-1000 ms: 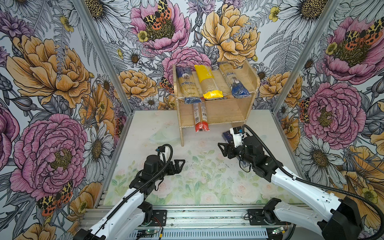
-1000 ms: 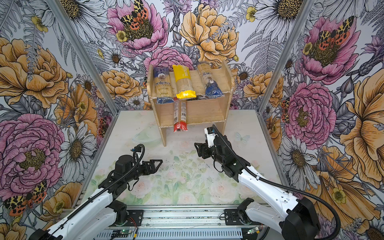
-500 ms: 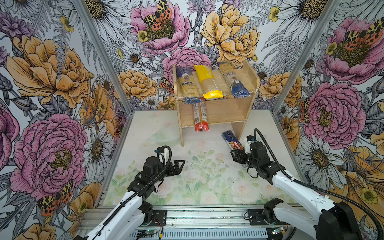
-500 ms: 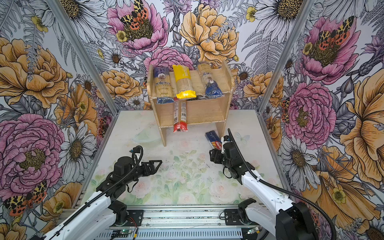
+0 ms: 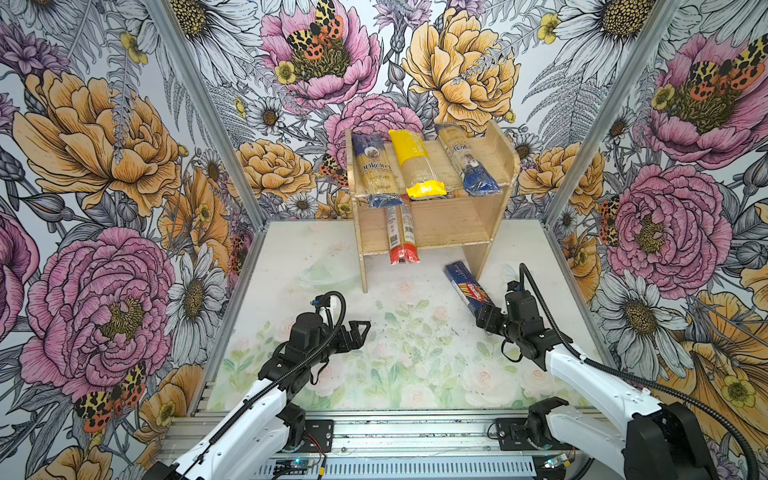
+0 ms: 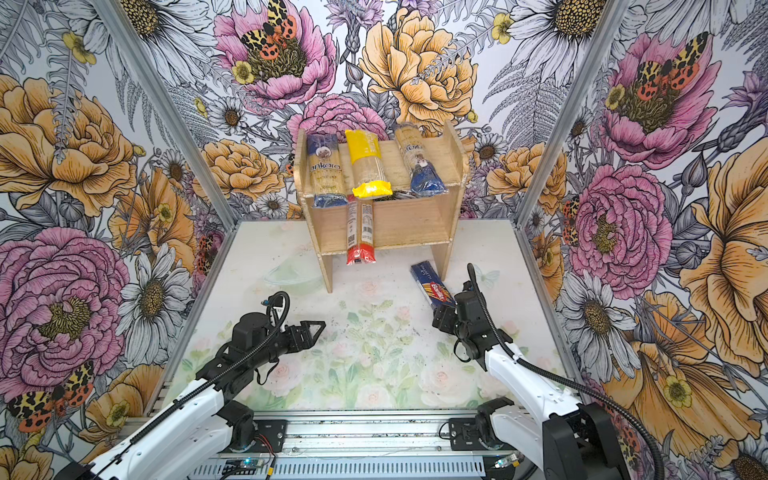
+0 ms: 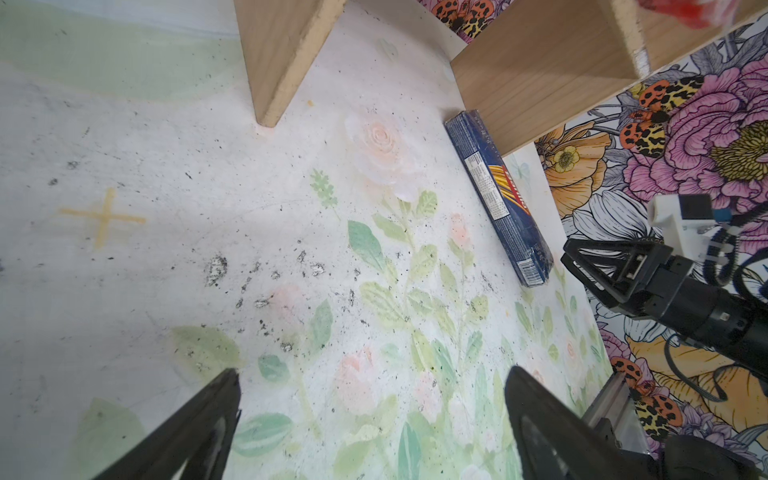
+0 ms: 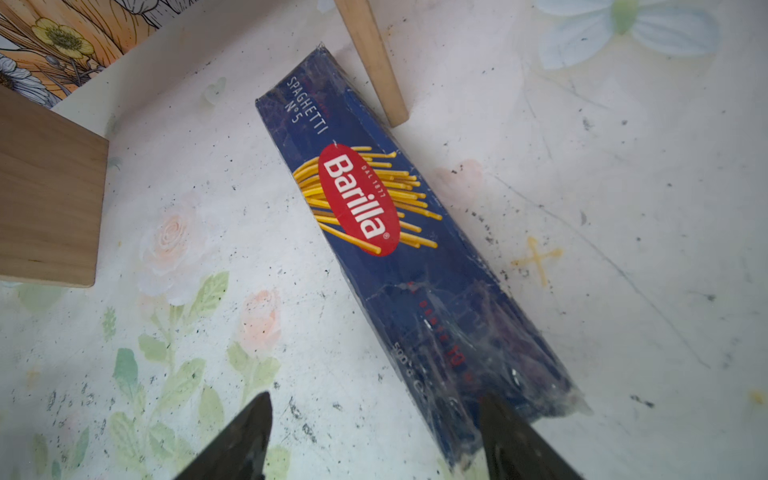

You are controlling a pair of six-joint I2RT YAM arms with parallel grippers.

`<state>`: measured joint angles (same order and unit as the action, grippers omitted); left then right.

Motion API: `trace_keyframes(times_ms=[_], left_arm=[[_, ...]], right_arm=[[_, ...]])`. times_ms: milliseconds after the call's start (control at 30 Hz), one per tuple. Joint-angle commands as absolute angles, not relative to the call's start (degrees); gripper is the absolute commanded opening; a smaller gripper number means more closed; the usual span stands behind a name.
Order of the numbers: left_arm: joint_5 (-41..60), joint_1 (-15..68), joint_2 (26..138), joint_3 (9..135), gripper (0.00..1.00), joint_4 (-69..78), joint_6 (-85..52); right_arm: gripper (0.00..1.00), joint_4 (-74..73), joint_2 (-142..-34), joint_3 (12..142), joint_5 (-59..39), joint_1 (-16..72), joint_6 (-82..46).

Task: Place and organize the pasta boxes and bags onto the shelf
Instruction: 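Lower the open right gripper over the blue Barilla box's near end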

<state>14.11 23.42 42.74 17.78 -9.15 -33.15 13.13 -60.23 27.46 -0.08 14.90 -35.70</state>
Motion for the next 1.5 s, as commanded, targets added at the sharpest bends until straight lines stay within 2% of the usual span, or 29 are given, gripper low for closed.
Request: trace_keyframes(times_ms=[0, 633, 900, 1467], left_arm=[[12.57, 24.15, 43.71, 19.89, 0.99, -7.48, -33.73], [11.88, 25.03, 48.56, 21.01, 0.99, -4.32, -33.90], [11.78, 25.22, 49.22, 20.76, 0.99, -3.31, -34.01], [11.96, 26.19, 50.12, 20.14, 0.99, -1.83, -34.34]], right_arm=[[0.80, 13.71, -60.81, 26.84, 2.96, 13.56, -37.35], [0.87, 14.10, -73.12, 33.23, 3.10, 9.40, -30.82], [0.87, 13.96, -75.13, 34.19, -1.39, 9.62, -28.04], [0.87, 10.99, -76.30, 32.39, 2.57, 20.07, -29.84]])
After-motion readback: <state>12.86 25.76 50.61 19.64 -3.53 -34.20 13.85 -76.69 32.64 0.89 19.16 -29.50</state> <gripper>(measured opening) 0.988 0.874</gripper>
